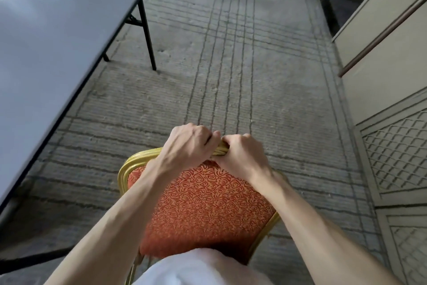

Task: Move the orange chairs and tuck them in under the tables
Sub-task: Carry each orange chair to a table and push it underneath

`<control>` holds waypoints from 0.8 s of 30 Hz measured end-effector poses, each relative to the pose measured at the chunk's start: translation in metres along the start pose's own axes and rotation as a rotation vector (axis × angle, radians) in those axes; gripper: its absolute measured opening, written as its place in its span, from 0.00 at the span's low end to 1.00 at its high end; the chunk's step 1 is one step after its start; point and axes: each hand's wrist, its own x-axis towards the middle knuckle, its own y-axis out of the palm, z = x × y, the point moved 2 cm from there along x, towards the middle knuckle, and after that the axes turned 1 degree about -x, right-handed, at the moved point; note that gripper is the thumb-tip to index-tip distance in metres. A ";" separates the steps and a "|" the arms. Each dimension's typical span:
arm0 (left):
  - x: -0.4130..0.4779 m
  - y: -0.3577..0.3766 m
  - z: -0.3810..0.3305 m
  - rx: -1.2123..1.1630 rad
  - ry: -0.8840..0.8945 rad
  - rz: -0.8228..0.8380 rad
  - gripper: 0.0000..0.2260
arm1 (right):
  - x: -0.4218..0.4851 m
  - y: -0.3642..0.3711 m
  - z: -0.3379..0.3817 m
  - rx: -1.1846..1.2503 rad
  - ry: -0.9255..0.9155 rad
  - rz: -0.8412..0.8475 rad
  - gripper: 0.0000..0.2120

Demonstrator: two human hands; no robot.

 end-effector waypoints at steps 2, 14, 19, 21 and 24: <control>0.016 -0.008 0.005 0.000 -0.019 -0.032 0.25 | 0.022 -0.008 0.000 -0.020 -0.059 -0.027 0.19; 0.097 0.004 -0.006 -0.001 0.002 -0.115 0.24 | 0.092 -0.035 -0.055 -0.084 -0.369 -0.212 0.12; 0.144 0.042 -0.001 0.053 -0.016 -0.055 0.24 | 0.134 -0.019 -0.101 -0.131 -0.372 -0.165 0.10; 0.167 0.058 0.003 0.063 -0.013 -0.023 0.25 | 0.155 -0.013 -0.120 -0.107 -0.351 -0.101 0.10; 0.216 0.073 0.000 0.069 0.000 0.010 0.25 | 0.195 -0.020 -0.155 -0.051 -0.297 -0.048 0.11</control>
